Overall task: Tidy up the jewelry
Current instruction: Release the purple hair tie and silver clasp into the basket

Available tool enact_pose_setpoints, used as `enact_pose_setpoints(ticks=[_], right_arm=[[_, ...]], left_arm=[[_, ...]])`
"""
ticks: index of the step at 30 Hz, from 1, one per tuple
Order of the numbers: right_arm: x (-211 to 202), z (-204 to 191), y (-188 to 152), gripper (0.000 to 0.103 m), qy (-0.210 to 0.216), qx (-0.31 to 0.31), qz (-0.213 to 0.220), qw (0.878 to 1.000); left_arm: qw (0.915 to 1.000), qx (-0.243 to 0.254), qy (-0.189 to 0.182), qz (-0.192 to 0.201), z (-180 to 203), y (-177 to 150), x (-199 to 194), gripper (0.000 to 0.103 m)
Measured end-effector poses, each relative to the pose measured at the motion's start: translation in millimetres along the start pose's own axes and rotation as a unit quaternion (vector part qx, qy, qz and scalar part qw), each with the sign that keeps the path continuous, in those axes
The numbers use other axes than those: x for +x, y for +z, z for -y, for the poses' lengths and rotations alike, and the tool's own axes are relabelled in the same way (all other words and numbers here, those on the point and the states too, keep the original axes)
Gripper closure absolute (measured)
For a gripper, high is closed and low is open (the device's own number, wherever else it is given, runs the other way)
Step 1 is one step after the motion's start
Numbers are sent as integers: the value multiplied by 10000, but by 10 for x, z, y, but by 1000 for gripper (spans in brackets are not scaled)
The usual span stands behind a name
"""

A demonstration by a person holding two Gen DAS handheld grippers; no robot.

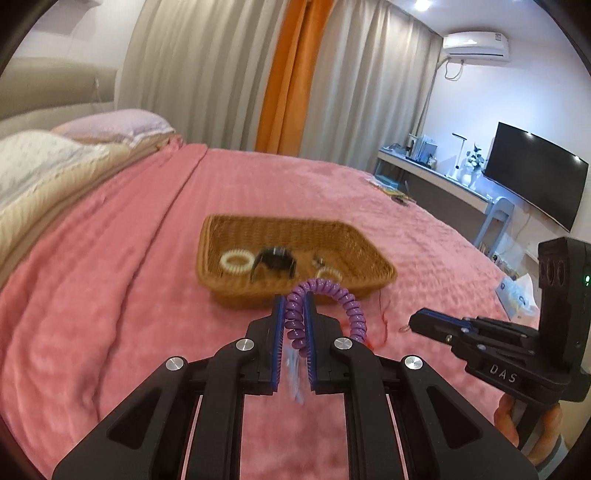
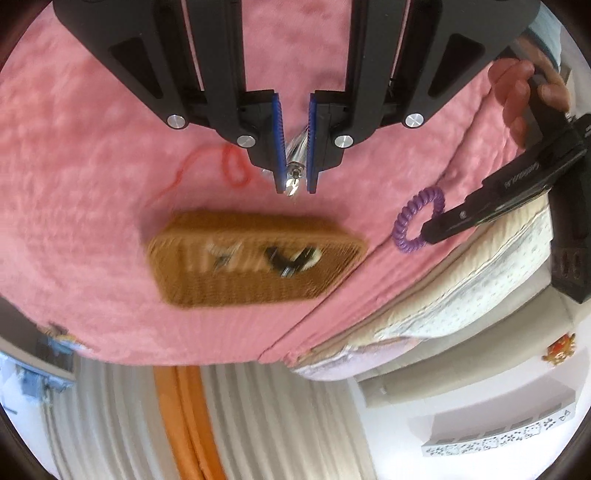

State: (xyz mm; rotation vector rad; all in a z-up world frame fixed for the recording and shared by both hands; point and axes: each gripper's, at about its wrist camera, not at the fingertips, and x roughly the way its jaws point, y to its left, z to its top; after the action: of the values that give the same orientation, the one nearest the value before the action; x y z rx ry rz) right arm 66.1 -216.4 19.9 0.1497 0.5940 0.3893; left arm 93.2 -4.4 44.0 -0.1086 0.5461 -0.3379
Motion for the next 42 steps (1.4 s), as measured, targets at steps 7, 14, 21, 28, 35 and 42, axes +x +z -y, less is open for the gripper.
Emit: enact_pose_setpoints(ticks=[7,14,21,28,35,42], right_arm=[[383,348,588,94,-180,302,98,9993],[1053,698,898,94,-308,465,-135,9984],[1586,946,971,94,-344,653,-470,9962],[1787,1001,883,94,-442,573,-676,9951],[1704,1040,852,87,-435,761,-626,9942],[1373,1024,855,62,-357,806,-271,9957]], left_arm=[[9999,-48,-72,71,23,415,424,94],[9992,-307,-162,-183,-84,613,1182,95],[9971,-429,-207,-588,-166,662,1809,94],[9970,-264,-86,-726,-133,579,2010,94],[9975,-187,-122,-675,-121,566,1944,68],[9983,-475,-299,-173,-235,636,1438,46]])
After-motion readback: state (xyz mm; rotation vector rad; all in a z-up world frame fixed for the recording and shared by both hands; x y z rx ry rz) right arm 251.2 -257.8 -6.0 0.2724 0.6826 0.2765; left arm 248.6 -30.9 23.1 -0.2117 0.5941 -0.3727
